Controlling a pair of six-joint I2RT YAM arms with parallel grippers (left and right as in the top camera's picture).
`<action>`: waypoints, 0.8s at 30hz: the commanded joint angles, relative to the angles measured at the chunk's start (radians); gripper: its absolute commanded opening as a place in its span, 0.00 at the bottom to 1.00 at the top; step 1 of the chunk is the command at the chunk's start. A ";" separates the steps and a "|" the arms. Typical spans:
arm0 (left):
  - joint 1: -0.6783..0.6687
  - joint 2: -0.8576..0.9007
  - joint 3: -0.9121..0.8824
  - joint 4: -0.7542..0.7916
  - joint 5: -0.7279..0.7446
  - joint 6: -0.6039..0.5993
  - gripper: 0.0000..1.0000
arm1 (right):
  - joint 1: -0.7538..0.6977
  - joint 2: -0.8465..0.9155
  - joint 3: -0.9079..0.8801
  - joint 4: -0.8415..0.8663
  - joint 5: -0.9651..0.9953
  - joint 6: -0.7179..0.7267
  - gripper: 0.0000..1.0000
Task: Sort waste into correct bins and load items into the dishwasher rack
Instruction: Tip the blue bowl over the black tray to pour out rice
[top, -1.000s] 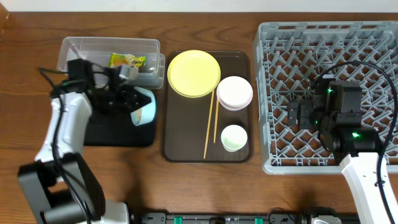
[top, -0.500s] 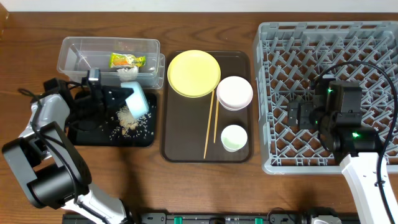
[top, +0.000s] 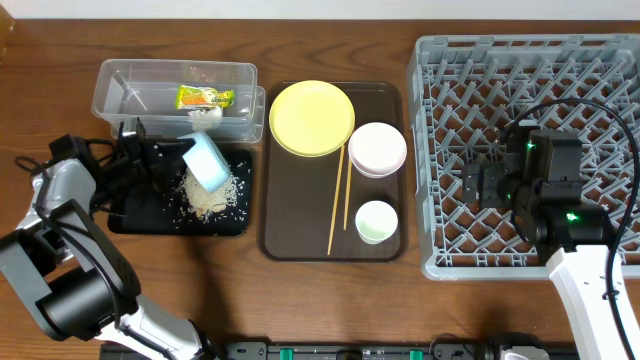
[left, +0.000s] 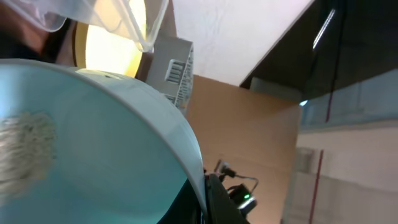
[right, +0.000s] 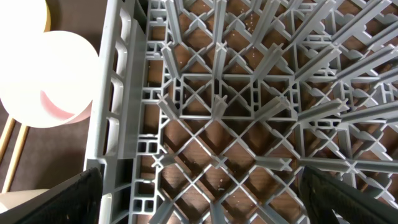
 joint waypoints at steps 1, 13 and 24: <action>0.014 0.004 -0.007 -0.003 0.030 -0.074 0.06 | -0.012 -0.012 0.022 -0.001 -0.008 0.010 0.99; 0.016 0.000 -0.007 0.018 0.004 0.303 0.06 | -0.012 -0.012 0.022 -0.001 -0.008 0.010 0.99; 0.016 0.000 -0.007 0.010 -0.030 0.264 0.06 | -0.012 -0.012 0.022 -0.003 -0.008 0.010 0.99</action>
